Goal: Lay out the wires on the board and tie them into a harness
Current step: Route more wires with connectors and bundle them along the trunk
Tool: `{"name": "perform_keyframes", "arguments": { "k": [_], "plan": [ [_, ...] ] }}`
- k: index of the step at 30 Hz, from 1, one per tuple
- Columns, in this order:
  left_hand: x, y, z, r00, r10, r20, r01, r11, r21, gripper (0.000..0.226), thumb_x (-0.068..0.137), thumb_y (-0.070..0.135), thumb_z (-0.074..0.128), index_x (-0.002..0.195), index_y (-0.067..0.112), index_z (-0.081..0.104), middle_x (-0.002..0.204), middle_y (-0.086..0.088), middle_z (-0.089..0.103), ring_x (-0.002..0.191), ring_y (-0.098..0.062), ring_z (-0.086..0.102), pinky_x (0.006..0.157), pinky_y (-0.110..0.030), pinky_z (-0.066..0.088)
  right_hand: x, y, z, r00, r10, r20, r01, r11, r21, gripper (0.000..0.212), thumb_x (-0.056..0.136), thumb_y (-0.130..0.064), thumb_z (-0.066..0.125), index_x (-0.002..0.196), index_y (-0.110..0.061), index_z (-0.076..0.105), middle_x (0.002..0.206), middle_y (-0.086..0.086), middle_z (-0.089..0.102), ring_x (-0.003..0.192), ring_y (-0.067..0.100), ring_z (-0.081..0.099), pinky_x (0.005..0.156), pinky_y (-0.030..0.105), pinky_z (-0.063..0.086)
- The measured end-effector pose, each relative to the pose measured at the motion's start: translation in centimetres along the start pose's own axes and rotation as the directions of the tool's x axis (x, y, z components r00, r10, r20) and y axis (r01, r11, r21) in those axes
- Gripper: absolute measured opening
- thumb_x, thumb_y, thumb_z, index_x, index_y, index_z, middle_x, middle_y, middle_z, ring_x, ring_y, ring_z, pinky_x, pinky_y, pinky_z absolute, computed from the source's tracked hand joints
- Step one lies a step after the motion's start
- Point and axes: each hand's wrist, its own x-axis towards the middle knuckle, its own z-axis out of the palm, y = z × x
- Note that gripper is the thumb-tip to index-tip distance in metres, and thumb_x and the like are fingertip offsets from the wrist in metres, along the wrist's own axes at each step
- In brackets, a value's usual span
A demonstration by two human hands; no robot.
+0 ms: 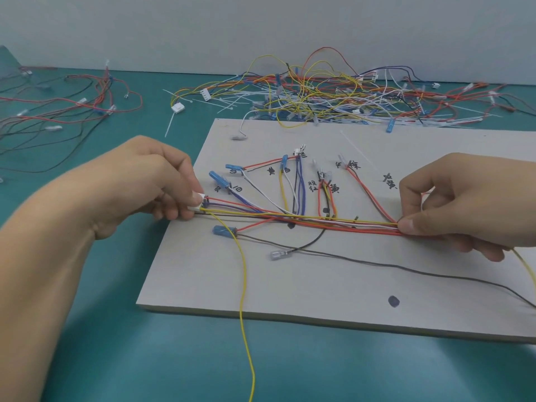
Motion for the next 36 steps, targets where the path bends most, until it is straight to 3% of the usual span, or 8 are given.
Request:
{"name": "perform_keyframes", "arguments": {
  "k": [9, 15, 19, 22, 25, 31, 34, 36],
  "plan": [
    [0.29, 0.84, -0.04, 0.999, -0.042, 0.01, 0.04, 0.991, 0.125, 0.023, 0.076, -0.008, 0.072, 0.058, 0.006, 0.07, 0.065, -0.025, 0.07, 0.041, -0.02, 0.053, 0.042, -0.022, 0.038, 0.04, -0.03, 0.03, 1.0, -0.011, 0.002, 0.011, 1.0, 0.008, 0.02, 0.078, -0.043, 0.072, 0.081, -0.023, 0.069, 0.052, 0.012, 0.064, 0.032, 0.023, 0.053, 0.034, 0.021, 0.038],
    [0.01, 0.23, 0.34, 1.0, 0.013, 0.004, -0.014, 0.986, 0.166, 0.005, 0.065, 0.018, 0.076, 0.069, 0.016, 0.074, 0.064, -0.013, 0.072, 0.048, -0.022, 0.047, 0.062, -0.033, 0.042, -0.1, -0.06, 0.05, 0.999, -0.041, 0.007, 0.041, 0.999, -0.003, 0.02, 0.075, -0.044, 0.07, 0.08, -0.025, 0.07, 0.051, 0.01, 0.062, 0.03, 0.02, 0.048, 0.036, 0.021, 0.04],
    [0.23, 0.53, 0.39, 1.0, -0.002, 0.025, -0.001, 0.991, 0.136, 0.003, 0.063, 0.015, 0.073, 0.064, 0.012, 0.074, 0.059, -0.016, 0.068, 0.04, -0.017, 0.043, 0.051, -0.027, 0.045, -0.01, 0.04, 0.09, 0.999, -0.053, 0.003, 0.053, 0.999, 0.0, 0.02, 0.074, -0.044, 0.071, 0.079, -0.025, 0.07, 0.049, 0.008, 0.06, 0.029, 0.015, 0.043, 0.036, 0.023, 0.04],
    [0.19, 0.84, 0.04, 0.996, -0.004, 0.087, -0.01, 0.986, 0.165, 0.018, 0.055, 0.025, 0.069, 0.066, 0.011, 0.075, 0.053, -0.013, 0.062, 0.038, -0.013, 0.042, 0.039, -0.022, 0.043, 0.08, 0.23, 0.11, 0.999, -0.049, 0.002, 0.049, 0.999, -0.009, 0.02, 0.076, -0.045, 0.071, 0.082, -0.026, 0.071, 0.051, 0.008, 0.061, 0.03, 0.014, 0.043, 0.036, 0.022, 0.04],
    [-0.12, 0.74, -0.13, 0.995, 0.034, 0.093, -0.051, 0.981, 0.185, 0.018, 0.057, 0.027, 0.069, 0.068, 0.014, 0.077, 0.053, -0.012, 0.062, 0.039, -0.012, 0.046, 0.04, -0.017, 0.042, 0.09, 0.36, 0.12, 0.999, -0.045, -0.001, 0.045, 0.999, -0.01, 0.02, 0.078, -0.047, 0.071, 0.086, -0.028, 0.071, 0.052, 0.008, 0.062, 0.031, 0.015, 0.044, 0.036, 0.022, 0.04],
    [-0.02, 0.61, 0.15, 0.998, 0.057, 0.017, -0.059, 0.985, 0.161, 0.012, 0.057, 0.018, 0.072, 0.062, 0.007, 0.073, 0.049, -0.011, 0.058, 0.038, -0.015, 0.043, 0.041, -0.019, 0.043, 0.21, 0.35, 0.05, 0.999, -0.044, 0.009, 0.044, 0.999, 0.009, 0.022, 0.076, -0.047, 0.071, 0.084, -0.026, 0.071, 0.051, 0.008, 0.06, 0.03, 0.014, 0.041, 0.036, 0.021, 0.039],
    [0.29, 0.89, 0.23, 1.0, 0.02, 0.016, -0.022, 0.98, 0.199, 0.024, 0.053, 0.027, 0.067, 0.062, 0.005, 0.072, 0.052, -0.011, 0.06, 0.042, -0.023, 0.052, 0.058, -0.028, 0.043, 0.15, 0.25, 0.1, 0.999, -0.045, 0.009, 0.045, 0.999, 0.018, 0.024, 0.075, -0.048, 0.071, 0.085, -0.026, 0.071, 0.05, 0.008, 0.06, 0.03, 0.014, 0.039, 0.036, 0.02, 0.037],
    [0.45, 0.96, 0.16, 1.0, 0.0, 0.021, -0.004, 0.979, 0.206, 0.031, 0.052, 0.025, 0.067, 0.067, -0.002, 0.069, 0.05, -0.01, 0.056, 0.042, -0.024, 0.052, 0.06, -0.029, 0.042, 0.04, 0.11, 0.17, 0.999, -0.043, 0.013, 0.043, 0.999, 0.022, 0.023, 0.076, -0.047, 0.071, 0.085, -0.026, 0.07, 0.05, 0.008, 0.059, 0.031, 0.013, 0.038, 0.036, 0.021, 0.036]
  ]
}}
